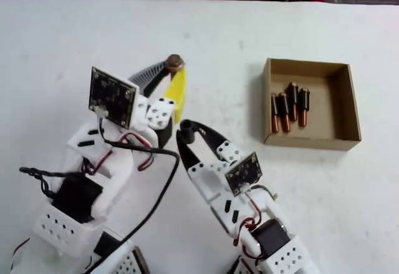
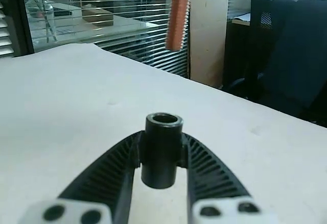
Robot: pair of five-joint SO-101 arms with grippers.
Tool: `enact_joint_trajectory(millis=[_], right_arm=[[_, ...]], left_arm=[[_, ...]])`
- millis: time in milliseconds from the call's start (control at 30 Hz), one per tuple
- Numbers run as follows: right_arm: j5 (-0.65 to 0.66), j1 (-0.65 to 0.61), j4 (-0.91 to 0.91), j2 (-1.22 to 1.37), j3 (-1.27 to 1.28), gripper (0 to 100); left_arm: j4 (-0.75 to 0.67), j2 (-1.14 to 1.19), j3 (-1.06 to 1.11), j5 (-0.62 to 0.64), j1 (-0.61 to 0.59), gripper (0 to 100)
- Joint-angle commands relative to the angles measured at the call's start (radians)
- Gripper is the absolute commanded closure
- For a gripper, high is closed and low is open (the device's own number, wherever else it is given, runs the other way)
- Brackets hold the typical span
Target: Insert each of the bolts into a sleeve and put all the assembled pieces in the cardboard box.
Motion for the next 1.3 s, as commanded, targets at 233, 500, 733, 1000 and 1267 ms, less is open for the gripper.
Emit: enact_joint_trajectory(millis=[233, 500, 733, 1000, 1267], right_arm=[[-0.009, 0.012, -0.007, -0.013, 0.009, 98.1], [-0.009, 0.008, -0.073, -0.015, 0.009, 98.1], [-0.009, 0.008, -0.071, -0.015, 0.009, 98.1], [-0.009, 0.012, -0.076, -0.015, 0.009, 98.1], [-0.009, 0.013, -0.073, -0.015, 0.009, 98.1]], left_arm=[[-0.054, -0.133, 0.041, 0.014, 0.091, 98], [-0.048, -0.140, 0.095, 0.068, 0.085, 98], [-0.046, -0.140, 0.101, 0.097, 0.085, 98], [0.040, -0.142, 0.064, 0.172, 0.077, 98], [0.048, -0.142, 0.069, 0.173, 0.076, 98]])
